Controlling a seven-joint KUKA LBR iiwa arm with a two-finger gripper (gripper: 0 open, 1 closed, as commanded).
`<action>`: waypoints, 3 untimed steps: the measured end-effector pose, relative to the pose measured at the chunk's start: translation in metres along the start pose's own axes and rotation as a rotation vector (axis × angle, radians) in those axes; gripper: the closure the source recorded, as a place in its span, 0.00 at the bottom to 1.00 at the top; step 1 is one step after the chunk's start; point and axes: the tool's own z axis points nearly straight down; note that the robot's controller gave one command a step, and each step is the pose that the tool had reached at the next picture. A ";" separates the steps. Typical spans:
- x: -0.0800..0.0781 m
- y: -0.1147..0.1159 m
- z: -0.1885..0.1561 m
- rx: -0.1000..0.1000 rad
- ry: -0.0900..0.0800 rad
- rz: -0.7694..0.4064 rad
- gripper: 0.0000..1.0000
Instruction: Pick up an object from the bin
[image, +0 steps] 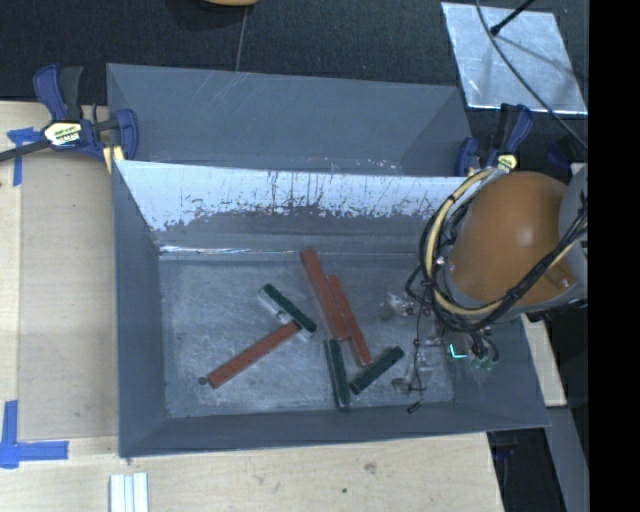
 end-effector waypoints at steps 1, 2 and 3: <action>-0.002 0.000 -0.004 0.001 -0.008 -0.002 0.00; -0.002 -0.018 0.009 0.001 -0.006 -0.352 0.00; -0.002 -0.026 0.039 0.001 -0.007 -0.285 0.00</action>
Offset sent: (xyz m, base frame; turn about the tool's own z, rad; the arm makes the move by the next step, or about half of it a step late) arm 0.0010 -0.0209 -0.0109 -0.4046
